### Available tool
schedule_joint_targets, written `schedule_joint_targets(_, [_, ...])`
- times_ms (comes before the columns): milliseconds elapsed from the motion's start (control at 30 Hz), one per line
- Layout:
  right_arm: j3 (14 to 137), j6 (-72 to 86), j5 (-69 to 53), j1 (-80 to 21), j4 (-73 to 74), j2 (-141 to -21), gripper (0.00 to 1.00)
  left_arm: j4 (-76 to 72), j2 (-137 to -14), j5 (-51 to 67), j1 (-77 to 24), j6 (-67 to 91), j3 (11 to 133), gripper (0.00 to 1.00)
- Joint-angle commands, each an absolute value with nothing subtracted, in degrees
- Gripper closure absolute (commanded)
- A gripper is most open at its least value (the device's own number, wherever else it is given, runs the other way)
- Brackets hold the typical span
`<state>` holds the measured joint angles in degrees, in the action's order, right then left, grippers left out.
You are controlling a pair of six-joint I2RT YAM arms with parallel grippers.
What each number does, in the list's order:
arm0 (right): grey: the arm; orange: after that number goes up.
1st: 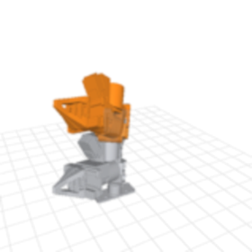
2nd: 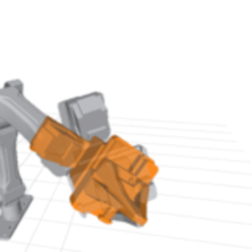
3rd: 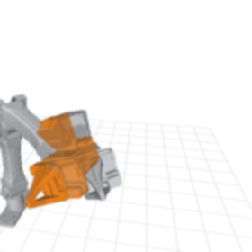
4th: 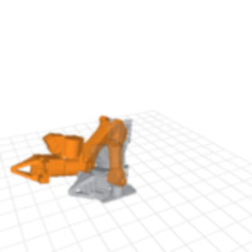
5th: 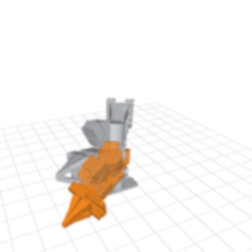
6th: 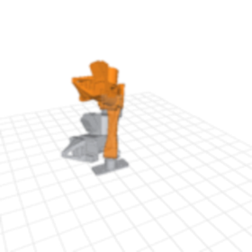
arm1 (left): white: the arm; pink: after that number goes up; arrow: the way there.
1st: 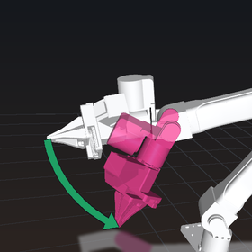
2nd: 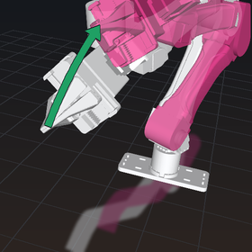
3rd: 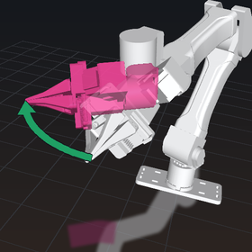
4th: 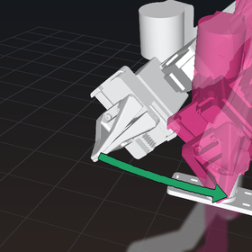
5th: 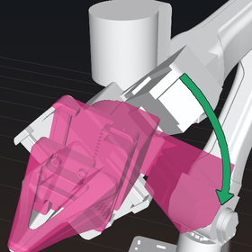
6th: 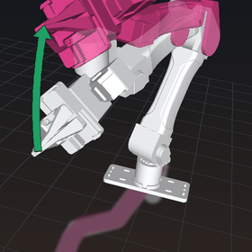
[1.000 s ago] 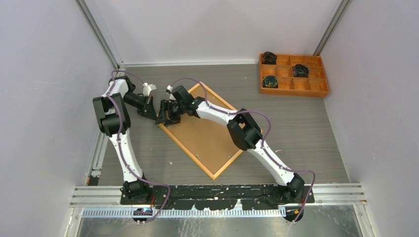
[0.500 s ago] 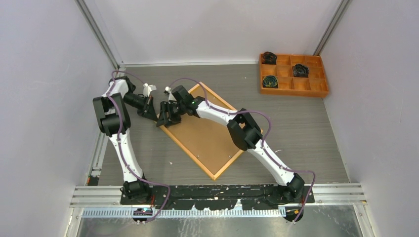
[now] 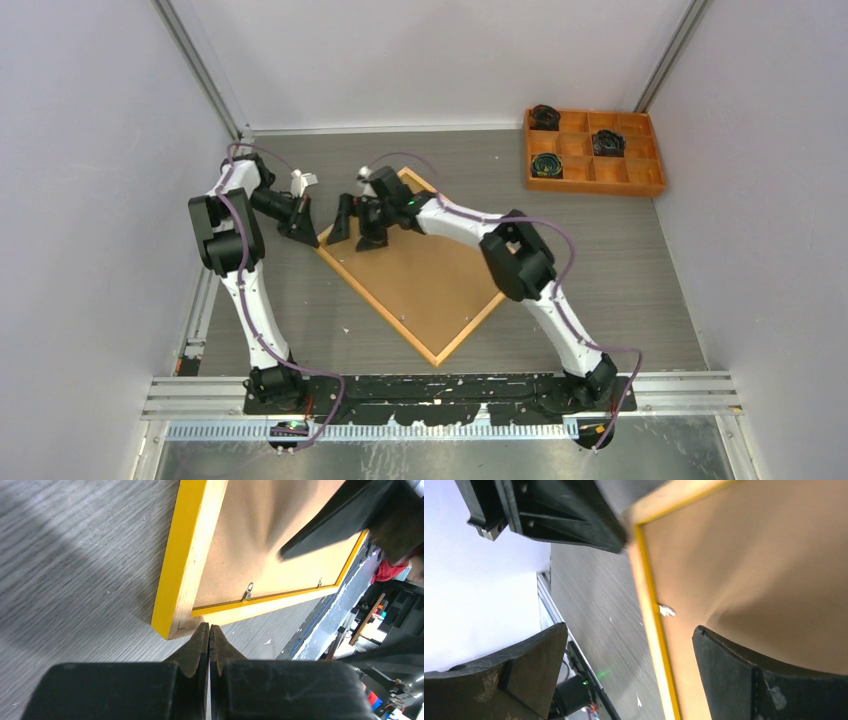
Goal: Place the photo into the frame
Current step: Install the photo frame at the center of the board, then adjust the photo frame at the center of the board.
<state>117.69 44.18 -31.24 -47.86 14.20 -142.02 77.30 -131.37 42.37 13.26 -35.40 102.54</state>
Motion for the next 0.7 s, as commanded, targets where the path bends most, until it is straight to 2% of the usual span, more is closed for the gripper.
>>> schedule_joint_targets(0, [101.5, 53.7, -23.3, -40.0, 1.4, -123.6, 0.00, 79.1, -127.8, 42.4, 13.5, -36.9, 106.1, 0.98])
schedule_joint_targets(167, [75.9, 54.5, -15.7, -33.9, 5.7, -103.0, 0.00, 74.8, -129.7, 41.8, 13.4, -30.4, 109.9, 0.95])
schedule_joint_targets(333, [55.1, 55.8, -10.4, -29.8, 16.4, -81.5, 0.00, 67.4, -131.5, 39.5, 13.3, -22.3, 113.3, 0.95])
schedule_joint_targets(533, [41.8, 60.2, -8.9, -28.2, 28.2, -60.7, 0.00, 64.1, -134.3, 35.6, 10.4, -20.1, 115.7, 0.94])
schedule_joint_targets(667, [36.6, 62.4, -9.6, -28.0, 32.3, -53.5, 0.00, 65.5, -135.6, 35.2, 7.7, -21.7, 114.7, 0.95])
